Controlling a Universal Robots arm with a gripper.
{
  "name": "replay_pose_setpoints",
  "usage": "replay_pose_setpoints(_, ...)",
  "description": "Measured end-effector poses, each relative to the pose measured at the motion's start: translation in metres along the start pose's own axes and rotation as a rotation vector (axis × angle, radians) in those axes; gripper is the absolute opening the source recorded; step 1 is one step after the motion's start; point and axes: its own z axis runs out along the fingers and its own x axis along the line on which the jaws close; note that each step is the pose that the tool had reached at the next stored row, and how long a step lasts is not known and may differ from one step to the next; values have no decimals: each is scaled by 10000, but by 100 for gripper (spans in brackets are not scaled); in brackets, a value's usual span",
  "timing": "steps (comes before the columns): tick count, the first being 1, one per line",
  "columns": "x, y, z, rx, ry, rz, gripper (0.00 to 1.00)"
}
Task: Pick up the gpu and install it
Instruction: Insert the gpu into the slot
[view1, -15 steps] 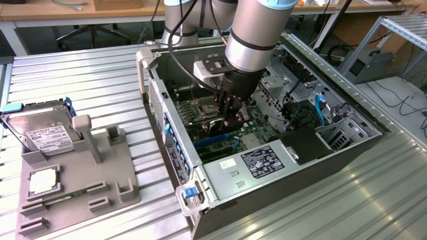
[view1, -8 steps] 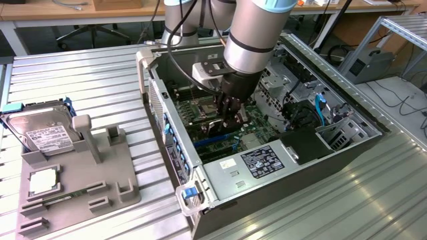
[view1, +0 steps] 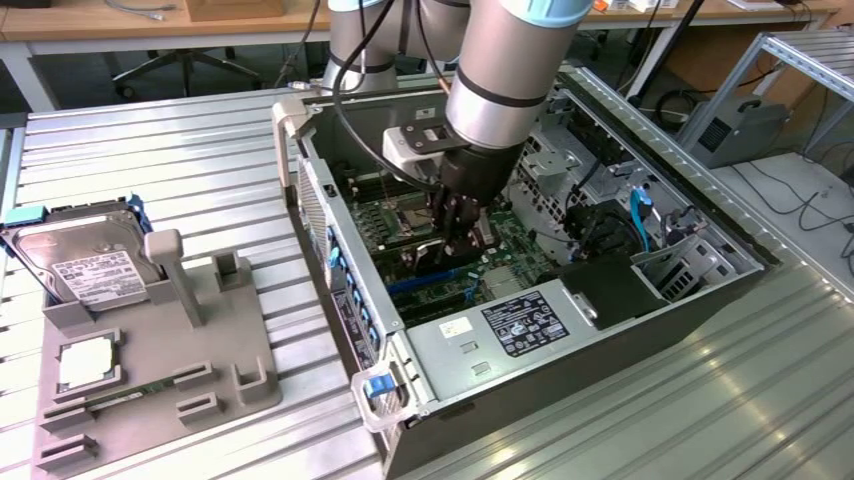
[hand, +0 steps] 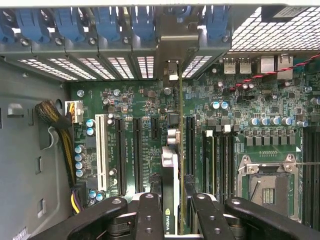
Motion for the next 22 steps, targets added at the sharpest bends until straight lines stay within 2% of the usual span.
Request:
replay_pose_setpoints(6,0,2,13,20,0,-13,27)
replay_pose_setpoints(22,1,14,59,25,-6,-14,27)
